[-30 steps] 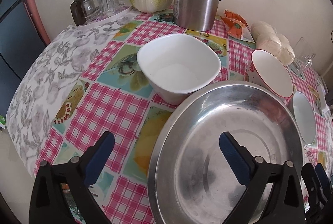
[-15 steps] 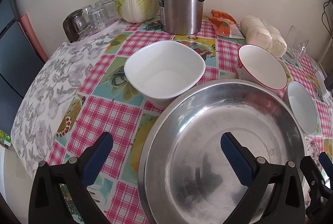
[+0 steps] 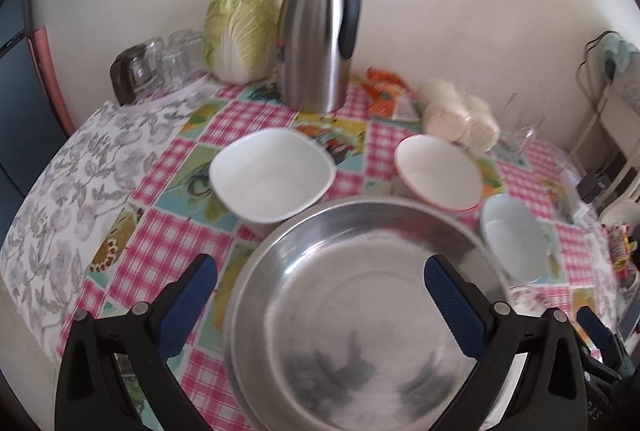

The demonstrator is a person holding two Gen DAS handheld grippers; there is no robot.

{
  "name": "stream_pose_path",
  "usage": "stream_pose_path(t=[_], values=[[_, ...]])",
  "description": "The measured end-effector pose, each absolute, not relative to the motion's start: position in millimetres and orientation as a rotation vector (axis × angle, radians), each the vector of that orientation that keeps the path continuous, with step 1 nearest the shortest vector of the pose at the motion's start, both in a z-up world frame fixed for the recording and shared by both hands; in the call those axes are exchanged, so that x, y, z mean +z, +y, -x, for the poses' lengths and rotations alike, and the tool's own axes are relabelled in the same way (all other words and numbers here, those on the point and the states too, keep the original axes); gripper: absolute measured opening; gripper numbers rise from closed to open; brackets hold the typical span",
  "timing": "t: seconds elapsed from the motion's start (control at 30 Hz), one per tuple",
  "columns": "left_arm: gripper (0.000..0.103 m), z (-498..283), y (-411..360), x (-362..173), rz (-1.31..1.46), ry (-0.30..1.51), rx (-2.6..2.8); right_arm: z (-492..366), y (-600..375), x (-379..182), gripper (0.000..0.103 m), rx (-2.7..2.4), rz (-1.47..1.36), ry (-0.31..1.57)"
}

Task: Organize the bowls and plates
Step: 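Lower the steel plate onto the table and open the left gripper, then move the right gripper to the rim of the white floral plate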

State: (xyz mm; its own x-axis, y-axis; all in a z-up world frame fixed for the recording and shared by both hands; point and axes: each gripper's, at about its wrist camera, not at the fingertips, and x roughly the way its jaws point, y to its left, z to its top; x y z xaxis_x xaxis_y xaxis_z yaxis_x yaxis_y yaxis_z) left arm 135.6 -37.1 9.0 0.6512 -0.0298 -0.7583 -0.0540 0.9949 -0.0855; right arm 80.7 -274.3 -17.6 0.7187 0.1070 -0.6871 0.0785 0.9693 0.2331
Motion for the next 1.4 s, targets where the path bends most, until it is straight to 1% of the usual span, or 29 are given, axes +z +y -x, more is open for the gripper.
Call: stream_pose_path(t=[0.13, 0.4, 0.67, 1.07, 1.4], values=[[0.103, -123.0, -59.1, 27.5, 0.124, 0.809, -0.066, -69.3, -298.9, -7.5, 0.103, -0.016, -0.322, 0.724], [0.103, -102.2, -100.5, 48.1, 0.159, 0.79, -0.154, -40.4, -367.1, 3.6, 0.103, -0.178, -0.416, 0.662], [0.103, -93.9, -130.9, 39.2, 0.172, 0.877, -0.15, -14.6, -414.0, 2.1, 0.103, -0.234, -0.485, 0.631], [0.103, -69.9, -171.7, 30.6, 0.222, 0.966, -0.289, -10.8, -431.3, -13.3, 0.103, -0.255, -0.533, 0.674], [0.103, -47.1, -200.5, 12.5, 0.299, 1.084, -0.389, -10.5, -440.7, -22.5, 0.103, -0.242, -0.63, 0.695]])
